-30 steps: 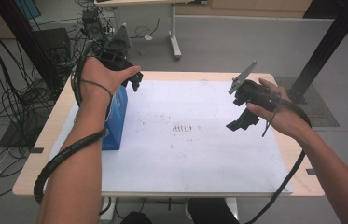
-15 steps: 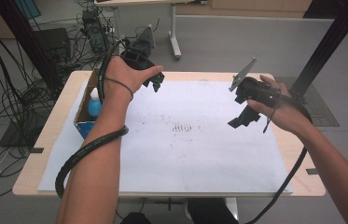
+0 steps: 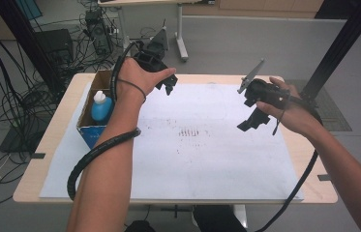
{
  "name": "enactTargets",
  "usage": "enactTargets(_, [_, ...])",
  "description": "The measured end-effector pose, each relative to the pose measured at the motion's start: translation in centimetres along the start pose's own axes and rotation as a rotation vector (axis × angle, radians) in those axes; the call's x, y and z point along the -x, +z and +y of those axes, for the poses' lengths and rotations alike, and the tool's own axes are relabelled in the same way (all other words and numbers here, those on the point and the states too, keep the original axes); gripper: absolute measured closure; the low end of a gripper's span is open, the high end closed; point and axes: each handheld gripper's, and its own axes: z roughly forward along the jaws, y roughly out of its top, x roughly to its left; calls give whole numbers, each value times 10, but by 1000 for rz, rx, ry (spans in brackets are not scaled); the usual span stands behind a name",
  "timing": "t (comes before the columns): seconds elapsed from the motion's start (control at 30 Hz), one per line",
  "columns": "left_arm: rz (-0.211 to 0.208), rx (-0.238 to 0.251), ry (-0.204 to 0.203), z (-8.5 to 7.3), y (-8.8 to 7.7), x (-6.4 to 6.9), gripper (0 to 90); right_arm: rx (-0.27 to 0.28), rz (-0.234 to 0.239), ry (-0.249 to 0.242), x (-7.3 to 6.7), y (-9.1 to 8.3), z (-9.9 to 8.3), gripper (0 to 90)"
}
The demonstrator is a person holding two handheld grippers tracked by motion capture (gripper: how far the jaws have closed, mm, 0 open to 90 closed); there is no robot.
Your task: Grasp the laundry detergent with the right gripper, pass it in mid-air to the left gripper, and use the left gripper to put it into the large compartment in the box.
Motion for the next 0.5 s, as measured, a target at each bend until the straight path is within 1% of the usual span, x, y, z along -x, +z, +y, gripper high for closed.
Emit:
enactTargets(0.1, [-1, 1, -6, 0, 1, 0, 129, 2, -1, 2, 0, -1, 0, 48])
enactTargets(0.3, [3, -4, 5, 2, 0, 1, 129, -2, -1, 1, 1, 0, 0, 48])
enactTargets(0.5, [-1, -4, 5, 3, 1, 1, 129, -3, 1, 2, 1, 0, 0, 48])
